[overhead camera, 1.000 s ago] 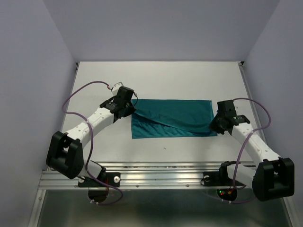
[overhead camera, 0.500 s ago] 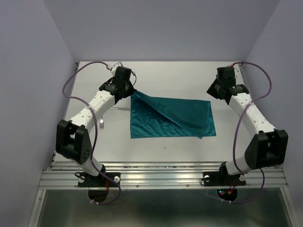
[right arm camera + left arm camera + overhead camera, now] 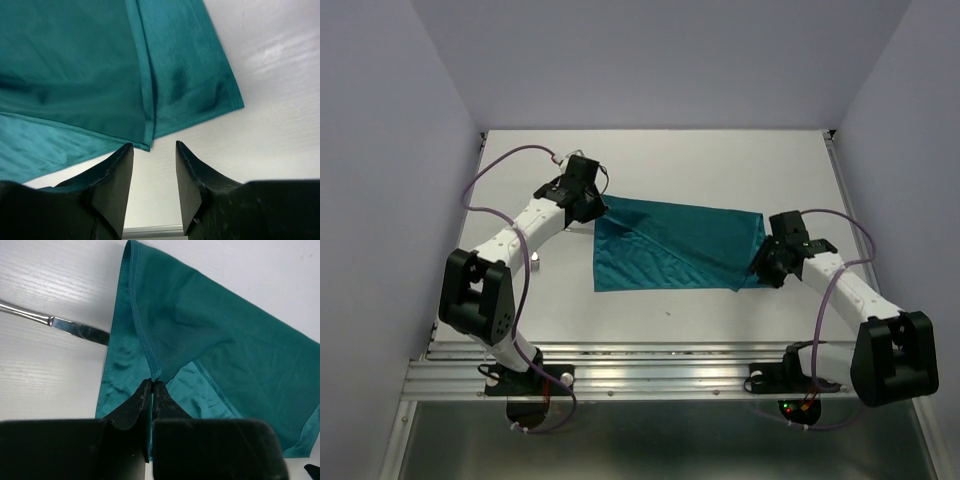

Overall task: Fold the napkin into a case and place the utensils inside
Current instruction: Pick up the flattened napkin from the center of the board.

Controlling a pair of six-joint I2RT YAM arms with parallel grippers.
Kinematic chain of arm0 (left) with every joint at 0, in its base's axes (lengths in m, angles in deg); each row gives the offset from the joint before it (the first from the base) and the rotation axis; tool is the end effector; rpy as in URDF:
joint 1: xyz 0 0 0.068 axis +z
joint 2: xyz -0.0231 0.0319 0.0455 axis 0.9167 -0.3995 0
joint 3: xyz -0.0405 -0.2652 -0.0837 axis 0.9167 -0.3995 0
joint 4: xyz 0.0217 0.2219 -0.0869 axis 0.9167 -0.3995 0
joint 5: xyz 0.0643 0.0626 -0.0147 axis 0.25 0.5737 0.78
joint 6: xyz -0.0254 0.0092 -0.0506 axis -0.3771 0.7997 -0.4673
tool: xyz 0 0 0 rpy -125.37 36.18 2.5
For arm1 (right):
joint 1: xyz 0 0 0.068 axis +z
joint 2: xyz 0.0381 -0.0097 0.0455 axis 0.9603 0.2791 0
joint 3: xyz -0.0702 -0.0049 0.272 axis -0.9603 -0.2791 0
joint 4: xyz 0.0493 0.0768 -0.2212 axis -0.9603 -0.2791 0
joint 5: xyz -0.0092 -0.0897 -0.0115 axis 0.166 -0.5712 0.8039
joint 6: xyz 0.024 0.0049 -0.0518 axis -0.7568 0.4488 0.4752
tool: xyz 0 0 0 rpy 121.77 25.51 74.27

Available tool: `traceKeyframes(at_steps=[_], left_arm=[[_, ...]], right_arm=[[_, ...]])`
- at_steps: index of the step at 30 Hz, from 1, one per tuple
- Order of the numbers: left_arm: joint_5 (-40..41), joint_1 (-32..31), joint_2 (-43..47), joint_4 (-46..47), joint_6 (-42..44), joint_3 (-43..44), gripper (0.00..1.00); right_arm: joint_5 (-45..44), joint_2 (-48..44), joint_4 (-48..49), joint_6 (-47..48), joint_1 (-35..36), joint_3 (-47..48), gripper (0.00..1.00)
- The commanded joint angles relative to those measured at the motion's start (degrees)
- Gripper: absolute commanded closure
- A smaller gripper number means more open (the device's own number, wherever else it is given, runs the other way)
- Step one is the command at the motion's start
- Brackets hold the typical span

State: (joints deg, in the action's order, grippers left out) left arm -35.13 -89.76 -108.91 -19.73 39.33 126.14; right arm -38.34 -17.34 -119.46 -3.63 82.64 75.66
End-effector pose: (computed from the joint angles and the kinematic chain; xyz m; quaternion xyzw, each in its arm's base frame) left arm 0.3132 -0.1300 0.2904 -0.1308 0.9002 -0.1615 0.3827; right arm 0.1986 0.0299 0.2183 0.2664 0.9350 0.0868 0.2174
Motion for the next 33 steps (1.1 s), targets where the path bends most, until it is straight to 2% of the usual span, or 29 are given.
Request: traceKeyframes(at_steps=[1, 8, 18, 26, 29, 30, 32, 33], left_arm=[[-0.50, -0.24, 2.52, 0.98, 0.91, -1.37, 1.00], [-0.06, -0.24, 2.78, 0.98, 1.18, -1.37, 1.00], [-0.42, -0.24, 4.27, 1.86, 1.00, -3.74, 1.00], [-0.50, -0.24, 5.59, 2.29, 0.83, -5.41, 1.00], [-0.59, -0.24, 5.94, 2.91, 0.74, -6.29, 1.00], [-0.85, -0.24, 5.86, 3.08, 0.74, -6.29, 1.00], [-1.20, -0.24, 5.59, 3.17, 0.83, -6.29, 1.00], [-1.29, -0.24, 5.42, 3.17, 0.91, -6.29, 1.00]], right_arm=[[3.48, -1.07, 0.64, -3.60, 3.11, -2.64, 0.55], [1.72, 3.05, 2.65, -7.38, 10.31, -4.14, 0.55], [-3.11, 7.63, 6.78, -8.71, 10.85, -4.49, 0.55], [-2.94, 9.30, 9.42, -9.23, 10.85, -5.54, 0.58], [-3.90, 9.39, 9.25, -9.41, 10.85, -5.55, 0.65], [-4.26, 9.30, 9.07, -9.50, 10.85, -5.46, 0.72], [-4.70, 8.60, 8.99, -9.41, 10.85, -5.28, 0.79], [-4.96, 8.42, 9.16, -9.15, 10.85, -5.28, 0.87]])
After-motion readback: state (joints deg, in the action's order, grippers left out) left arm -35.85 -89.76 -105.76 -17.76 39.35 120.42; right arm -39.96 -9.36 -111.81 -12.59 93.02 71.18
